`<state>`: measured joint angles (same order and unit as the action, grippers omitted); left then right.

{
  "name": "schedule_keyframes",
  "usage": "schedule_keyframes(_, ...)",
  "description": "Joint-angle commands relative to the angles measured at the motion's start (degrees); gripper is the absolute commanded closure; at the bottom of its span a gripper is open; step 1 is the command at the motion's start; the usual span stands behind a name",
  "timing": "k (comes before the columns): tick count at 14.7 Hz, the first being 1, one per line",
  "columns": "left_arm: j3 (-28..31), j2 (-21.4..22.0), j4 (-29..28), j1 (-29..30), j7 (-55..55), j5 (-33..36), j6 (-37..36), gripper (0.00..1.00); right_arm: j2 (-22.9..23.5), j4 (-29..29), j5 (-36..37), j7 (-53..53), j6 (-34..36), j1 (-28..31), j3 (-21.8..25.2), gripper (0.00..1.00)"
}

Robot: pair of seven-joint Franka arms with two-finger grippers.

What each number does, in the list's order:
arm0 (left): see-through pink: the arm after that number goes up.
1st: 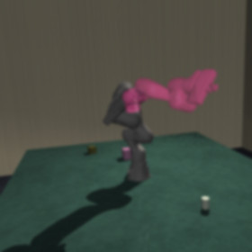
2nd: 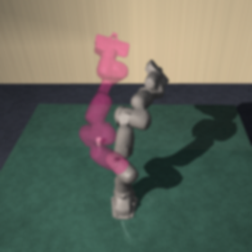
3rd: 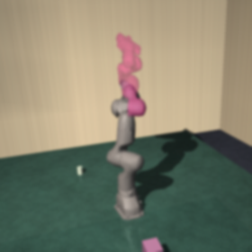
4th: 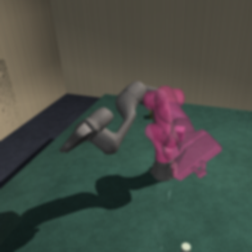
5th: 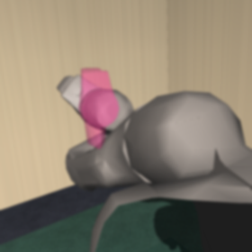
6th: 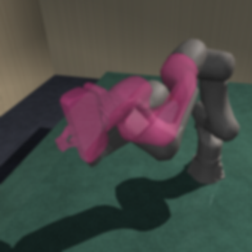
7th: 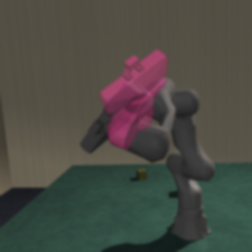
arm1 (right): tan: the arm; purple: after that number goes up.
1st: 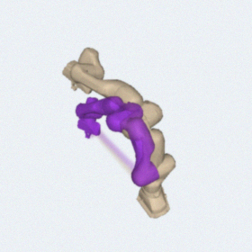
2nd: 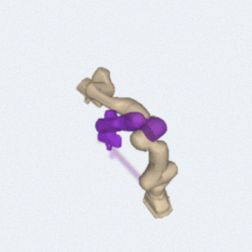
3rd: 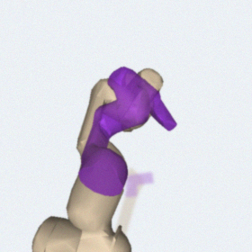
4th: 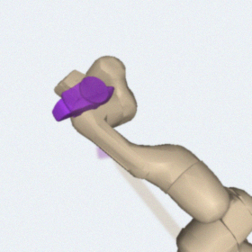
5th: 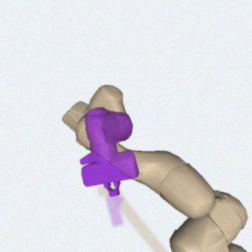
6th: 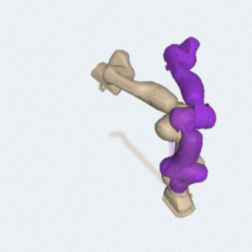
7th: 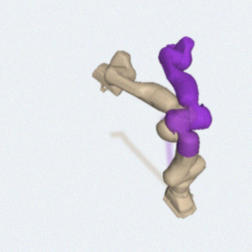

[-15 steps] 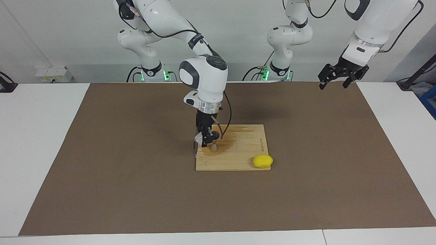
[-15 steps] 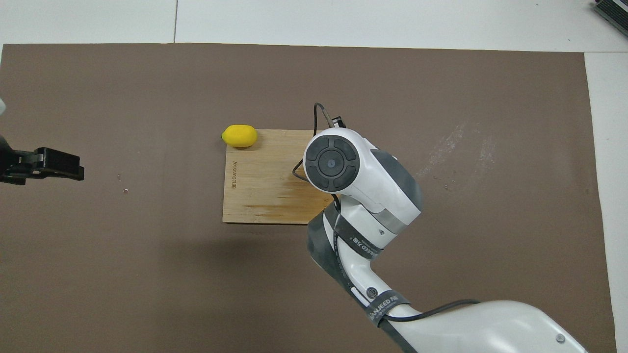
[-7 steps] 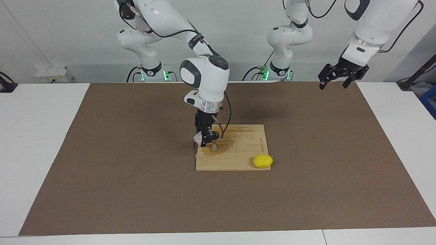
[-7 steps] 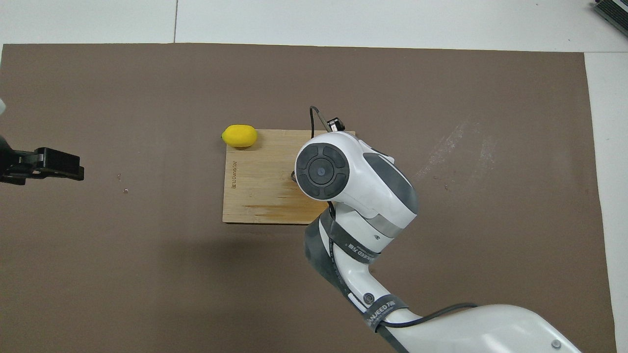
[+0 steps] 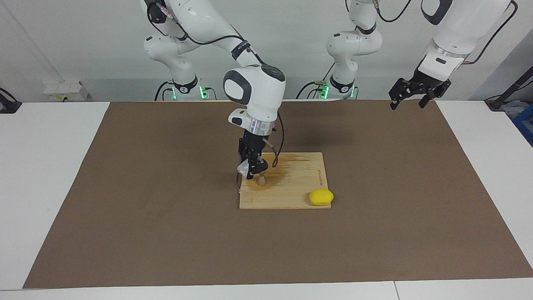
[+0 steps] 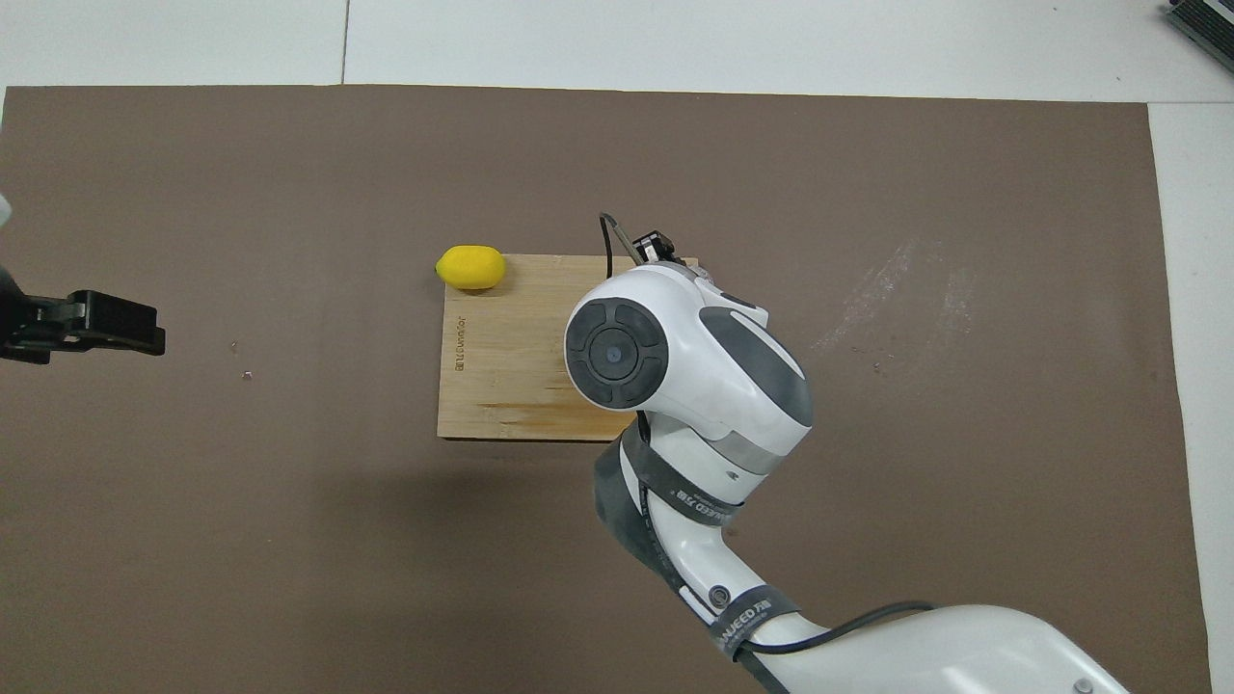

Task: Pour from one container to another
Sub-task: 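Tilt the clear glass with the right gripper above the dark cup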

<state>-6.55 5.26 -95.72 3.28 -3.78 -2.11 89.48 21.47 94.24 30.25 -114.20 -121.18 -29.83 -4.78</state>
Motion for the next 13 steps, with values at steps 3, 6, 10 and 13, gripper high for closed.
schedule_keyframes(3, -0.39, 0.80, -0.52, 0.68, -0.09, -0.62, -0.45, 0.00, -0.64, -0.02, 2.44, 1.60, 0.51, -0.41, -0.32, 0.83)
schedule_keyframes(6, -0.39, 0.80, -0.52, 0.68, -0.09, -0.62, -0.45, 0.00, -0.91, 0.60, 3.23, 2.31, 0.51, -0.41, -0.32, 0.84)
schedule_keyframes(10, -0.39, 0.80, -0.52, 0.68, -0.09, -0.62, -0.45, 0.00, -1.35, 1.30, 4.64, 2.58, 0.60, -0.58, -0.32, 0.83)
schedule_keyframes(13, -0.39, 0.80, -0.52, 0.68, -0.09, -0.62, -0.45, 0.00, -1.35, 1.30, 4.99, 2.66, 0.33, -0.49, -0.32, 0.83)
